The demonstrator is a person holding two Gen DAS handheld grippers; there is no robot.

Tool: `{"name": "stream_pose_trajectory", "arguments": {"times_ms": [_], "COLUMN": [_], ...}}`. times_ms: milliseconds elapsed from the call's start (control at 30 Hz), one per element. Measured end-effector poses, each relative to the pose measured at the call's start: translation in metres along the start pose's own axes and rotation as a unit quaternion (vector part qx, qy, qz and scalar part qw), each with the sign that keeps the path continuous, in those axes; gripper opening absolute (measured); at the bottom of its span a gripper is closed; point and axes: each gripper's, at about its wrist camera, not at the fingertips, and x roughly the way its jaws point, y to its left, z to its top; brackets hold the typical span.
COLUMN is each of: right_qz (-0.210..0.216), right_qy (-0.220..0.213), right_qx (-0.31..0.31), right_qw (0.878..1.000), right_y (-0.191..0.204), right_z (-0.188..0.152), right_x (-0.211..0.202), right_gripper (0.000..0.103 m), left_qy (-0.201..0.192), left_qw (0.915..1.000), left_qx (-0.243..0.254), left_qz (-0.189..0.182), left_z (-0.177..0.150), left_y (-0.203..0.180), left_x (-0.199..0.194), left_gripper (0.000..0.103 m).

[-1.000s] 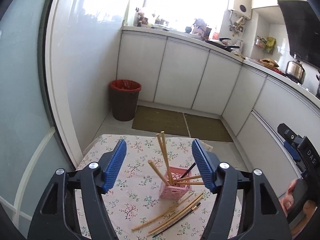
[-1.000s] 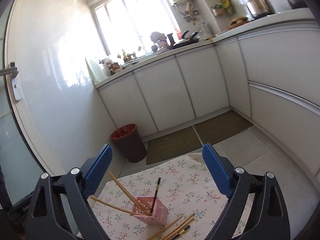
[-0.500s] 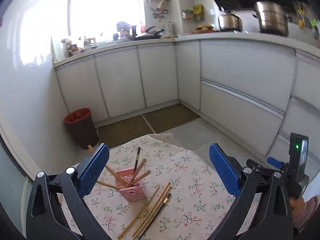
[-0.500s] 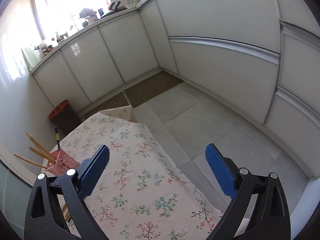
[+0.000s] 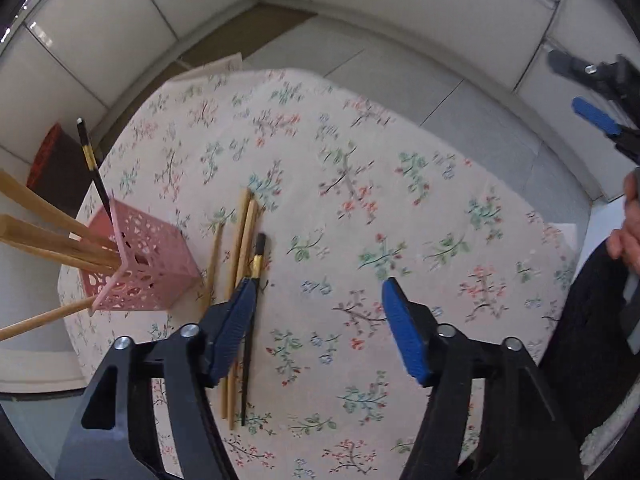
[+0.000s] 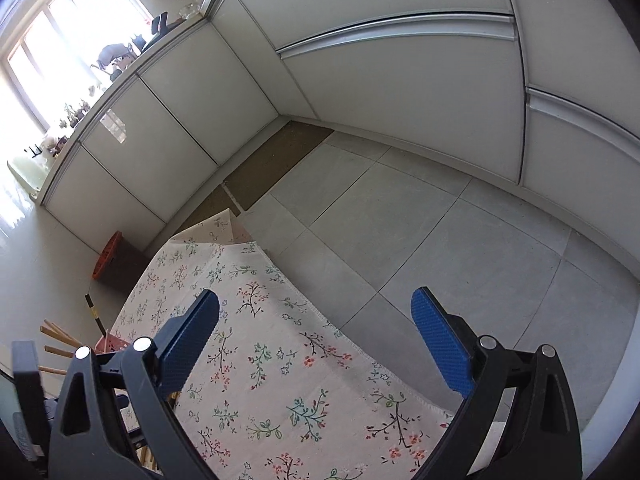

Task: Organize utensils
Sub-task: 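Move both open grippers back over the remaining chopsticks and black brush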

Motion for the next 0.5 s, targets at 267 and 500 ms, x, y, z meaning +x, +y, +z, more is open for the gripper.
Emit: {"name": "stream_pose_trajectory", "arguments": {"times_ms": [267, 500], "right_qz": [0.029, 0.039], "right_qy": [0.031, 0.057], "right_qx": [0.039, 0.085], "right_qw": [0.998, 0.994], "right_y": [-0.006, -0.020], "right_z": [0.002, 0.005], "right_x": [0.011, 0.021], "right_gripper": [0.094, 0.094], "left_qy": [0.099, 0.154], "left_qw": [0.9875, 0.9837], "left_qx": [0.099, 0.077], "left_qz": [0.073, 0.053], "left_z": [0.008, 0.029], "left_y": [-0.012, 0.012], "left_x": [0.061, 0.088], "left_gripper": [0.028, 0.029]}}
